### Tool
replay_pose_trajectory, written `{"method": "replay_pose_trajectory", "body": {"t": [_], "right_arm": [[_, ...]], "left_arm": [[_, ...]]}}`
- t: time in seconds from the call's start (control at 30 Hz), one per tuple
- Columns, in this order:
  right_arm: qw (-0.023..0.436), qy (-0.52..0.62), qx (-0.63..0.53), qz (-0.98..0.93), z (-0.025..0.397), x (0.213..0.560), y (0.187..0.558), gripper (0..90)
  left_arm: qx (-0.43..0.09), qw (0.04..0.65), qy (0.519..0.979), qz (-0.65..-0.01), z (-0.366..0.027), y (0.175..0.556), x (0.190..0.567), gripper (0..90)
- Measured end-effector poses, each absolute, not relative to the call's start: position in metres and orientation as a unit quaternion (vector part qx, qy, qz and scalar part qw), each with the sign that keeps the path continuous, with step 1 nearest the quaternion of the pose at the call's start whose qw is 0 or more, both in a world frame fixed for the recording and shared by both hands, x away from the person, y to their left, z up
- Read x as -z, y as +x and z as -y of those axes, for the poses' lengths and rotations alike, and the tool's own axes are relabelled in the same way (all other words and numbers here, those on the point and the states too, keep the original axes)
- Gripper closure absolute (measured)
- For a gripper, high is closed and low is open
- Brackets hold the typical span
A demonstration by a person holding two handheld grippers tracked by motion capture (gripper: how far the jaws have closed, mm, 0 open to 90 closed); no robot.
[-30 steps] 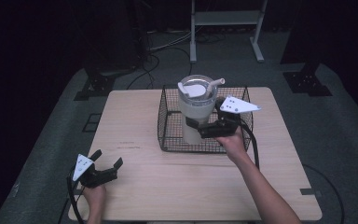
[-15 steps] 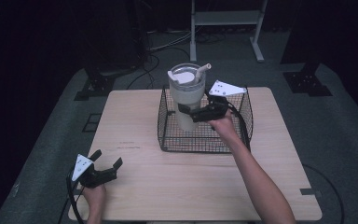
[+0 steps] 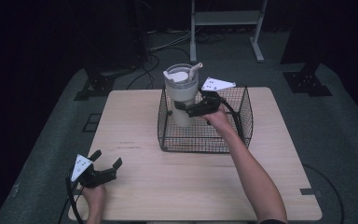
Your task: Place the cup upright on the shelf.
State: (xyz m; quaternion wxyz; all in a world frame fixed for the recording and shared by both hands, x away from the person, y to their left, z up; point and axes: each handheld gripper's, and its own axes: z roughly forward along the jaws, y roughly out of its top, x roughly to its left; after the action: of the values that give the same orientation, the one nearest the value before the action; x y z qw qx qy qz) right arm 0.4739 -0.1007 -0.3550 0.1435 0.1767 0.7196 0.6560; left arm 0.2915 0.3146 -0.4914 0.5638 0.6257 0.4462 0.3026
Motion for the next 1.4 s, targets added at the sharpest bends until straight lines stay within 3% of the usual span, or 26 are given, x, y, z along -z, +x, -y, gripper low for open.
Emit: {"method": "replay_pose_trajectory", "body": {"t": [0.6,1.4], "right_arm": [[0.101,0.201,-0.615,-0.756,0.097,0.402,0.512,7.4],[0.076,0.205,-0.559,-0.800,0.088,0.420,0.528,7.2]], "left_arm": [[-0.298,0.571,0.622,-0.446,-0.317,0.291,0.491,0.0],[-0.290,0.581,0.618,-0.443,-0.320,0.290,0.491,0.0]]}}
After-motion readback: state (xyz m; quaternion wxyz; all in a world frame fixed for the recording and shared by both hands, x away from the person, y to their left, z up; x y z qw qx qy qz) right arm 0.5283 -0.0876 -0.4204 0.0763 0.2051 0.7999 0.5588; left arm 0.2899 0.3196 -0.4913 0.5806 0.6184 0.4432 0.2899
